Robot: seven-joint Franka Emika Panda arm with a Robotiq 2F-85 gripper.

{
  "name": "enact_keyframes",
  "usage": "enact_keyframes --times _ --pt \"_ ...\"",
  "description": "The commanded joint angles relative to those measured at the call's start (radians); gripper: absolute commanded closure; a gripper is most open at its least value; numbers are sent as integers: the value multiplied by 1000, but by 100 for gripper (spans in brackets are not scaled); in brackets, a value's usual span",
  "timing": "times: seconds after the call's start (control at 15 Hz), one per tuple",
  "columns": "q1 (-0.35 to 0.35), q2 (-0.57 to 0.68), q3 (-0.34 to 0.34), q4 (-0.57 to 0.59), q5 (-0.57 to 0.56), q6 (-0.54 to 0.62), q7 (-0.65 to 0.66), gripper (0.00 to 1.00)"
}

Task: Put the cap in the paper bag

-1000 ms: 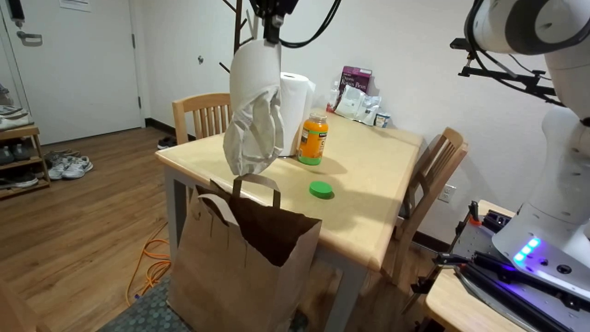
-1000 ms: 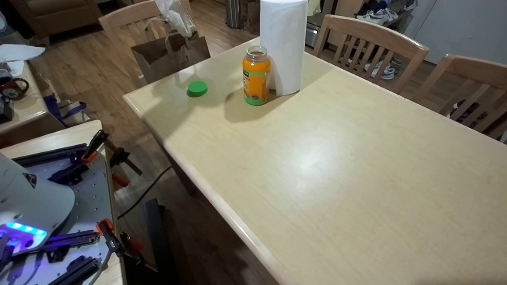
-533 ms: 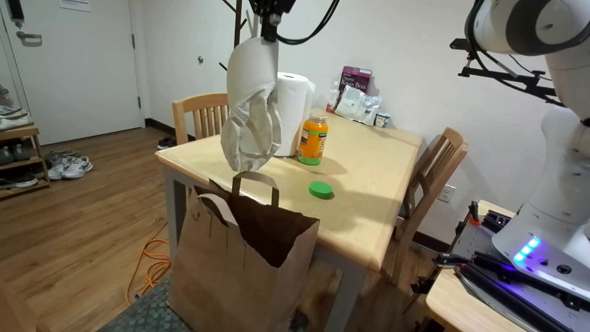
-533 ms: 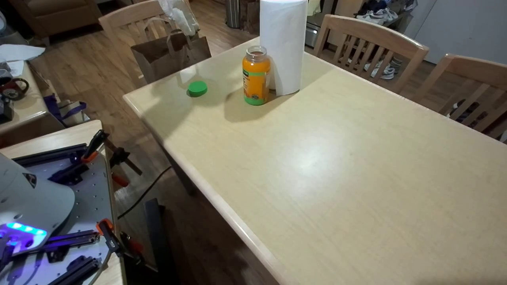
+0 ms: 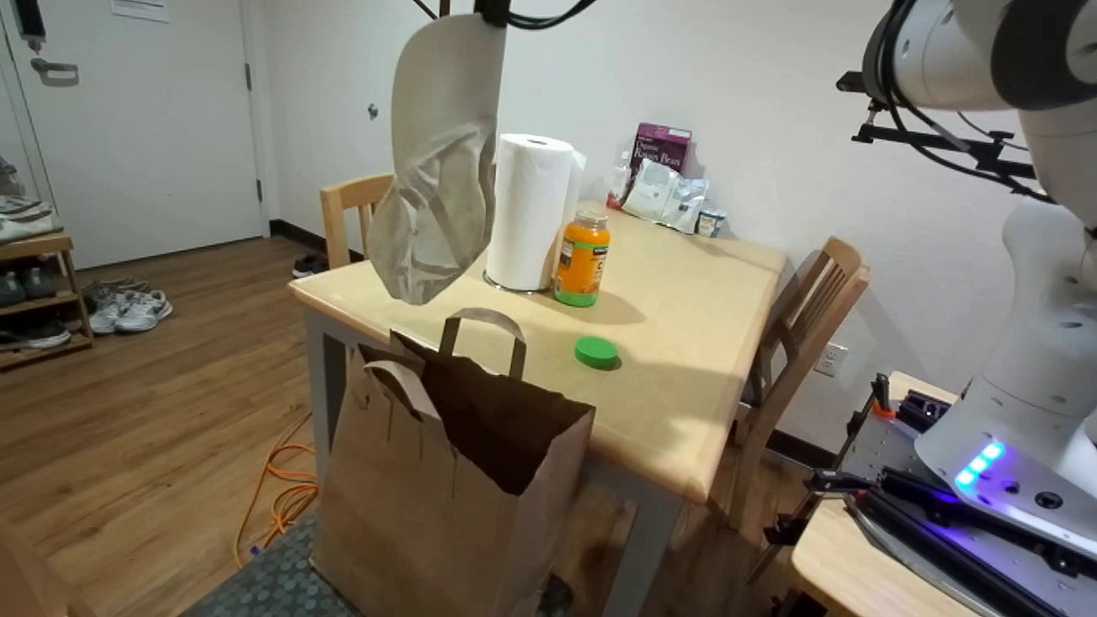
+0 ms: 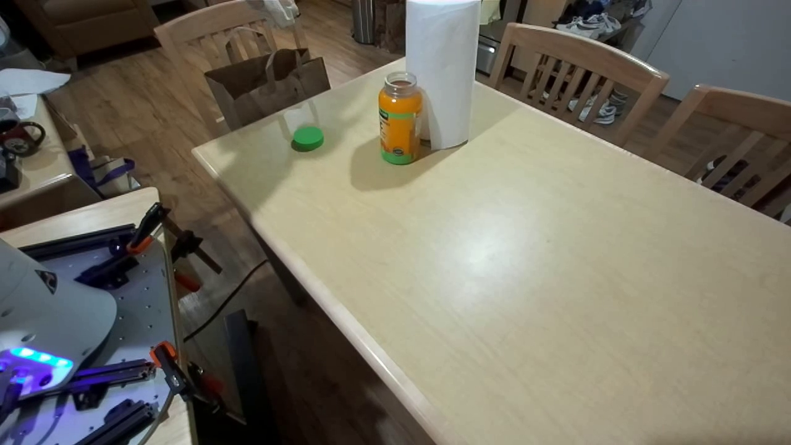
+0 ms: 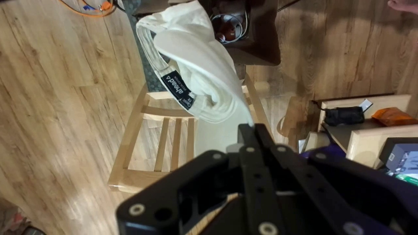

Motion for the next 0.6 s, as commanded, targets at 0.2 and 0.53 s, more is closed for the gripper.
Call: enact_keyframes --times 0.2,0.53 --pt "-141 102 145 28 64 80 -109 99" --pt "-235 201 248 25 170 129 -248 99"
